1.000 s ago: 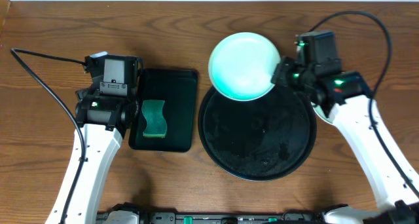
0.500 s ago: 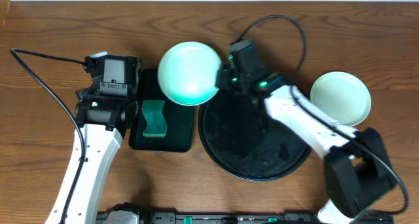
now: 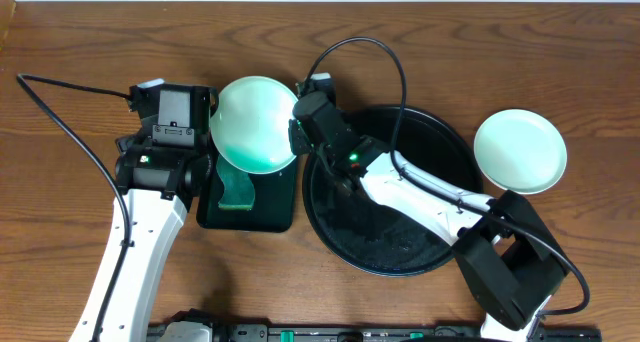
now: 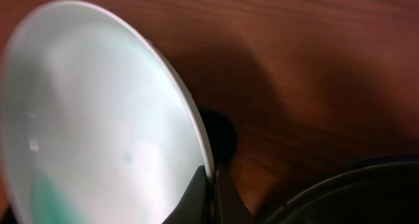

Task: Clean dirty plates on tray and stack at the side
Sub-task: 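Lift the plate off the round tray with the right gripper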

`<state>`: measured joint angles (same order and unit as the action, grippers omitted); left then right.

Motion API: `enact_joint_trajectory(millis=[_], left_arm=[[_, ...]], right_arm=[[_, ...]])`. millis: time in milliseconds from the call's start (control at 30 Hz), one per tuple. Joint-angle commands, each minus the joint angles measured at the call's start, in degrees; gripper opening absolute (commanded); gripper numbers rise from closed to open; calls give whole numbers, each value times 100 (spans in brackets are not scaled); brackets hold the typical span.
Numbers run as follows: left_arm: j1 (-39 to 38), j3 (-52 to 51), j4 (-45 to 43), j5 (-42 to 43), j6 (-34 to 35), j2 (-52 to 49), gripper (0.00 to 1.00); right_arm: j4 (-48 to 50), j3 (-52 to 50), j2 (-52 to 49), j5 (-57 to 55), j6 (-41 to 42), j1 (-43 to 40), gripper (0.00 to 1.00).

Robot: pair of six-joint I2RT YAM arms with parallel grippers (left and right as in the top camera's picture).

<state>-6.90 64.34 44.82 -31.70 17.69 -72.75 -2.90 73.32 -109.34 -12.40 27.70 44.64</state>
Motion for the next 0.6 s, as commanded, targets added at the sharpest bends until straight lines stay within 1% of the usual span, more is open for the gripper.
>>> enact_joint_trajectory(millis=[0,133,400,567], left_arm=[[13,114,11,-109,-52,13,80],[13,114,11,-109,-52,13,81],[13,114,11,-111,-52,13,80],[13,114,13,-111,-52,13,81]], right_arm=[[59,98,31,-428,-466,52,1],[181,98,33,-431,-595,50,1],[809,101,192,-481,-2065,52,1],[1003,101,302,-1161,-2728,136,1]])
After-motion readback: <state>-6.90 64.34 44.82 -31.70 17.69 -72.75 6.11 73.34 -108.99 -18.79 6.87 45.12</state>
